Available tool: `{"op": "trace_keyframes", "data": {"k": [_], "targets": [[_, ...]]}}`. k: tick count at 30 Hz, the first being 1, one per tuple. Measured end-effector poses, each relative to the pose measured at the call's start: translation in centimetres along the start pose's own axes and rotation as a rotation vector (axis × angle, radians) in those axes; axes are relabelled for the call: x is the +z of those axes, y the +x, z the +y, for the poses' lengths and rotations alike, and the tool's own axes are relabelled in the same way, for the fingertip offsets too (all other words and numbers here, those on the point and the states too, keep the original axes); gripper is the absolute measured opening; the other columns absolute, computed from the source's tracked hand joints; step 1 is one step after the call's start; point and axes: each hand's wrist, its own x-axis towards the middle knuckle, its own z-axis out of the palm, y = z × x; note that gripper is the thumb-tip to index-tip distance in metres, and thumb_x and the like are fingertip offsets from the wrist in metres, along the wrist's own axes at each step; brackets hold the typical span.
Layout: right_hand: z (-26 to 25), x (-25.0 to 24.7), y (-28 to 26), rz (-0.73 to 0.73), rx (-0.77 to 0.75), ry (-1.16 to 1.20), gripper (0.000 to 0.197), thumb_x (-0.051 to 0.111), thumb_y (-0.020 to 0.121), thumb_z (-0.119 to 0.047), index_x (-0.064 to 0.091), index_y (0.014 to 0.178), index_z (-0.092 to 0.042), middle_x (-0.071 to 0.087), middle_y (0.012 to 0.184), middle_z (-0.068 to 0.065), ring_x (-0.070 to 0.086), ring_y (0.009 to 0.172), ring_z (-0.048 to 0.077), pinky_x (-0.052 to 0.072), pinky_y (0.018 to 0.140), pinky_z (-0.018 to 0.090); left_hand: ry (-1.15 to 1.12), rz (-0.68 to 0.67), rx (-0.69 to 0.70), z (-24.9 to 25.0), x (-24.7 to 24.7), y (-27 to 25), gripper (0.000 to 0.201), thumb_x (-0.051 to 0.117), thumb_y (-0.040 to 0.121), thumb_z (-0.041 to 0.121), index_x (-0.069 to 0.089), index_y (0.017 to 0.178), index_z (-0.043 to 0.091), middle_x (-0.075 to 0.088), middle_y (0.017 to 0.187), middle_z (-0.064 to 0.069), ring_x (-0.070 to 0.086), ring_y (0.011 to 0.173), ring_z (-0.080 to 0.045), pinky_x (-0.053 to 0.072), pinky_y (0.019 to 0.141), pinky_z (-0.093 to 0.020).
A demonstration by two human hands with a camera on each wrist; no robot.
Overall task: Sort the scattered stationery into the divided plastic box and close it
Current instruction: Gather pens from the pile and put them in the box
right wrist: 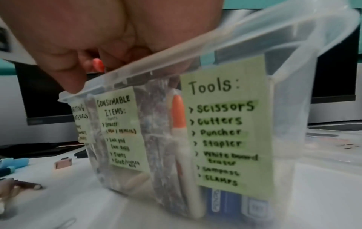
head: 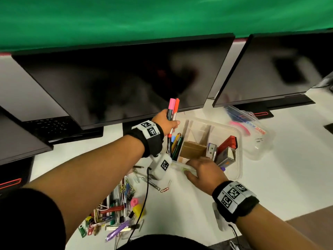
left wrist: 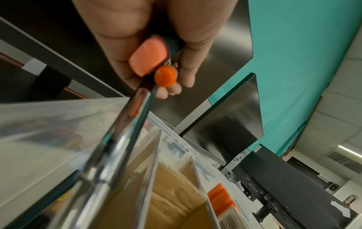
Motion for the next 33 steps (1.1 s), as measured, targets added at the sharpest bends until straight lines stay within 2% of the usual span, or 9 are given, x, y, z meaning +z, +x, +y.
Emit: {"op": "trace_keyframes", "data": {"k": [4, 9, 11, 14, 16, 21, 26, 30, 33], "targets": [[0.3, 0.6, 0.2, 0.036, -0.037, -0.051, 0.044, 0.026, 0.087, -0.043, 0.061, 0.101, -0.021, 0.068, 0.088, 0.004, 0.058, 0.088, 0.025, 0.045, 0.082, 0.033, 0.046, -0.006, -0.042, 0.7, 1.8, 1.3, 0.035, 0.062, 0.086, 0.009, 0.051, 0.120, 0.009, 0.066, 0.094, -0.014, 0.068, 0.090, -0.032, 0.056, 0.086, -0.046], [0.7, 1.2, 0.3, 0.068, -0.080, -0.106, 0.042, 0.030, 0.082, -0.042, 0.063, 0.092, -0.018, 0.069, 0.078, 0.003, 0.060, 0.076, 0.027, 0.049, 0.080, 0.034, 0.552, -0.160, -0.144, -0.3, 3.9, 1.3, 0.019, 0.061, 0.086, 0.022, 0.051, 0.099, 0.013, 0.061, 0.079, -0.007, 0.057, 0.065, -0.023, 0.046, 0.058, -0.027], [0.7, 1.1, 0.1, 0.059, -0.080, -0.133, 0.036, 0.038, 0.081, -0.040, 0.063, 0.094, -0.018, 0.069, 0.077, 0.003, 0.061, 0.075, 0.026, 0.048, 0.081, 0.034, 0.620, -0.184, -0.188, -0.7, 4.4, 1.3, 0.021, 0.056, 0.091, 0.027, 0.053, 0.106, 0.011, 0.066, 0.091, -0.011, 0.059, 0.065, -0.022, 0.045, 0.057, -0.027], [0.8, 1.1, 0.2, 0.057, -0.083, -0.135, 0.030, 0.048, 0.079, -0.037, 0.064, 0.095, -0.017, 0.068, 0.075, 0.003, 0.061, 0.074, 0.026, 0.049, 0.082, 0.034, 0.610, -0.153, -0.212, -1.9, 4.6, 1.3, 0.059, 0.051, 0.094, 0.035, 0.029, 0.143, 0.009, 0.048, 0.140, -0.012, 0.055, 0.118, -0.029, 0.044, 0.096, -0.033], [0.7, 1.1, 0.2, 0.040, -0.089, -0.135, 0.032, 0.047, 0.079, -0.037, 0.062, 0.099, -0.017, 0.069, 0.080, 0.004, 0.061, 0.079, 0.027, 0.047, 0.086, 0.034, 0.523, -0.145, -0.208, -2.6, 4.4, 1.1, 0.061, 0.047, 0.095, 0.036, 0.024, 0.147, 0.012, 0.040, 0.147, -0.013, 0.044, 0.131, -0.031, 0.037, 0.107, -0.033], [0.5, 0.7, 0.5, 0.024, -0.086, -0.076, 0.039, 0.039, 0.080, -0.044, 0.062, 0.101, -0.020, 0.069, 0.088, 0.003, 0.061, 0.087, 0.025, 0.044, 0.088, 0.031, 0.326, -0.234, -0.160, -3.0, 2.2, 0.5, 0.041, 0.046, 0.096, 0.028, 0.046, 0.134, 0.013, 0.056, 0.127, -0.013, 0.057, 0.114, -0.032, 0.048, 0.087, -0.036], [-0.9, 0.5, 1.4, 0.148, -0.011, 0.164, 0.035, 0.049, 0.078, -0.043, 0.066, 0.094, -0.017, 0.069, 0.087, 0.003, 0.062, 0.083, 0.023, 0.049, 0.073, 0.029, 0.056, -0.085, -0.082, -3.8, -3.7, -1.1, 0.028, 0.051, 0.094, 0.011, 0.056, 0.121, 0.006, 0.060, 0.100, -0.006, 0.058, 0.072, -0.008, 0.045, 0.065, -0.019], [-4.2, 0.9, 3.0, 0.348, -0.106, 0.260, 0.033, 0.044, 0.077, -0.037, 0.066, 0.080, -0.013, 0.068, 0.076, 0.002, 0.062, 0.070, 0.020, 0.046, 0.064, 0.022, 0.104, 0.040, -0.139, -7.5, -9.8, -2.7, 0.019, 0.053, 0.093, 0.013, 0.060, 0.110, 0.015, 0.062, 0.097, -0.005, 0.057, 0.070, -0.005, 0.046, 0.064, -0.020], [-7.6, 1.6, 4.1, 0.354, -0.235, 0.261, 0.017, 0.051, 0.079, -0.021, 0.065, 0.075, -0.012, 0.066, 0.073, 0.002, 0.061, 0.067, 0.020, 0.052, 0.062, 0.028, 0.146, 0.079, -0.271, -11.4, -13.7, -4.2, 0.013, 0.054, 0.092, 0.013, 0.059, 0.104, 0.015, 0.061, 0.097, -0.007, 0.059, 0.072, -0.013, 0.043, 0.060, -0.022]]}}
